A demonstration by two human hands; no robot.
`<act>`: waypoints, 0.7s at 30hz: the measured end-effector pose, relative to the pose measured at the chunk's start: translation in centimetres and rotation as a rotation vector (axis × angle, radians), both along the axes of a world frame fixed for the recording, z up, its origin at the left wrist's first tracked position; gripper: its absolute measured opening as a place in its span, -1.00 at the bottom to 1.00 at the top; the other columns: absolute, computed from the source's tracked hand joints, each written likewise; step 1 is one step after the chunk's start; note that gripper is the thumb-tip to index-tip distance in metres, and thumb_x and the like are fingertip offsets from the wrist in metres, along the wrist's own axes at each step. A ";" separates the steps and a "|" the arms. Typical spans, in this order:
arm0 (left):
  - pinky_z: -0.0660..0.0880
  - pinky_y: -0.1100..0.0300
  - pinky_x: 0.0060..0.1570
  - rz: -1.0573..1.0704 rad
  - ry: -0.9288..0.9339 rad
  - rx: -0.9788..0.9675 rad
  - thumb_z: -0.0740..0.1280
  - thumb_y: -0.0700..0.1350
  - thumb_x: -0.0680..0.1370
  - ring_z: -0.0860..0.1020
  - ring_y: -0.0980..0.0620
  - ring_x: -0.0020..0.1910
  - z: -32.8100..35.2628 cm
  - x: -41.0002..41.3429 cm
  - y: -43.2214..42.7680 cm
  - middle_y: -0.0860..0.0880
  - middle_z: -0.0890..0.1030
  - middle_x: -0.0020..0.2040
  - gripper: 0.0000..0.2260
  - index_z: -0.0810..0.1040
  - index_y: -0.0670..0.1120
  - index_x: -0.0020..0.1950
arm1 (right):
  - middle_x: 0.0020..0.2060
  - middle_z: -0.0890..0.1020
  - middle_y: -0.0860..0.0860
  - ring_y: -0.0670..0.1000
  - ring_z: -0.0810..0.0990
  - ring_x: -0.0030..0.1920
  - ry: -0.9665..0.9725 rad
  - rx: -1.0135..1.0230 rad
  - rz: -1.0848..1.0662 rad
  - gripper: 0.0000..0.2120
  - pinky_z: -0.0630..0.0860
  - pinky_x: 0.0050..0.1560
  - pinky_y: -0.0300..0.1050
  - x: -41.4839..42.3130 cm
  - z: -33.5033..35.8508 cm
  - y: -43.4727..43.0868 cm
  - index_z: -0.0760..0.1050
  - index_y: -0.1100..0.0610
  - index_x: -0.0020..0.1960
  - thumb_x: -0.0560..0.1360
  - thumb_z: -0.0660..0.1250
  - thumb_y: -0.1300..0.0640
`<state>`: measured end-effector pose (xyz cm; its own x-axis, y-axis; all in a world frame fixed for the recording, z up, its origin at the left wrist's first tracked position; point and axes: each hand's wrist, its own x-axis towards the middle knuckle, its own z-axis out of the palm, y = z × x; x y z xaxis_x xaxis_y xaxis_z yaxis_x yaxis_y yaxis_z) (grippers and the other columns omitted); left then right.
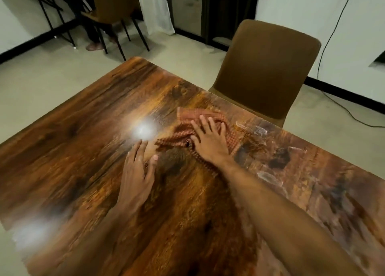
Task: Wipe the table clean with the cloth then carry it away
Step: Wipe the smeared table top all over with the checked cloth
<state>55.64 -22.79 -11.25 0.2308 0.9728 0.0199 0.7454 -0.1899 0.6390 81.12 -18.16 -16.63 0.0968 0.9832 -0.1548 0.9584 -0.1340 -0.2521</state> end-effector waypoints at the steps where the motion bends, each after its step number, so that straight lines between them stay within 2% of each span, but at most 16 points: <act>1: 0.05 -0.06 0.58 -0.021 -0.006 0.007 0.06 0.19 0.69 0.08 0.07 0.63 -0.1 0.9 0.6 0.06 0.12 0.65 -0.47 0.15 0.05 0.64 | 0.69 -0.16 -0.01 0.15 -0.20 0.67 -0.015 -0.006 -0.068 -0.42 -0.30 0.57 0.40 2.1 0.0 0.5 -0.09 -0.12 0.69 0.71 -0.14 -0.24; 4: 0.09 -0.06 0.58 -0.050 0.007 0.021 0.06 0.20 0.68 0.10 0.07 0.62 -0.3 3.8 2.2 0.03 0.14 0.65 -0.45 0.17 0.03 0.63 | 0.69 -0.17 -0.01 0.19 -0.23 0.67 -0.002 -0.023 -0.033 -0.40 -0.36 0.53 0.41 2.2 -0.1 2.1 -0.10 -0.11 0.70 0.70 -0.16 -0.24; 8: 0.07 -0.07 0.59 -0.101 0.030 0.017 0.02 0.24 0.63 0.09 0.04 0.62 -0.4 7.7 3.5 0.01 0.14 0.65 -0.40 0.15 0.01 0.64 | 0.70 -0.11 -0.04 0.13 -0.16 0.68 0.017 0.018 0.126 -0.43 -0.28 0.57 0.39 1.4 -0.4 3.8 -0.05 -0.15 0.69 0.71 -0.11 -0.23; 12: 0.11 -0.05 0.57 -0.135 0.028 0.025 0.04 0.23 0.66 0.12 0.00 0.62 -0.4 10.2 4.0 0.00 0.15 0.65 -0.42 0.14 0.03 0.64 | 0.69 -0.11 -0.04 0.10 -0.18 0.68 -0.005 0.042 -0.088 -0.43 -0.32 0.57 0.36 6.9 -0.8 1.4 -0.03 -0.15 0.69 0.71 -0.12 -0.24; 15: 0.16 -0.20 0.55 -0.151 -0.013 0.010 0.05 0.23 0.67 0.14 -0.02 0.62 -0.3 11.3 3.6 0.00 0.14 0.65 -0.43 0.12 0.04 0.64 | 0.69 -0.10 -0.01 0.11 -0.17 0.68 -0.026 0.048 -0.306 -0.41 -0.31 0.58 0.37 11.3 -0.7 -2.8 -0.06 -0.14 0.69 0.70 -0.15 -0.26; 17: 0.16 -0.21 0.55 -0.151 -0.013 0.011 0.05 0.23 0.67 0.15 -0.02 0.61 -0.5 11.9 3.0 0.00 0.15 0.65 -0.44 0.13 0.04 0.64 | 0.70 -0.09 0.02 0.16 -0.15 0.68 -0.054 0.029 -0.374 -0.40 -0.28 0.58 0.41 10.7 -0.5 -4.6 -0.06 -0.11 0.69 0.70 -0.17 -0.26; 18: 0.15 -0.18 0.55 -0.153 -0.005 0.008 0.06 0.22 0.68 0.15 -0.01 0.61 -0.5 12.1 2.5 0.01 0.16 0.65 -0.44 0.14 0.04 0.64 | 0.70 -0.09 0.03 0.19 -0.15 0.68 -0.060 0.016 -0.336 -0.40 -0.28 0.57 0.42 9.2 -0.5 -5.6 -0.06 -0.10 0.69 0.70 -0.18 -0.26; 21: 0.16 -0.12 0.56 -0.164 -0.009 0.017 0.08 0.21 0.68 0.16 0.02 0.60 -0.9 12.2 0.4 0.00 0.18 0.64 -0.46 0.20 0.01 0.62 | 0.70 -0.03 0.03 0.19 -0.07 0.68 -0.094 0.058 -0.034 -0.40 -0.18 0.57 0.43 5.3 -1.2 -8.8 0.04 -0.10 0.68 0.68 -0.20 -0.24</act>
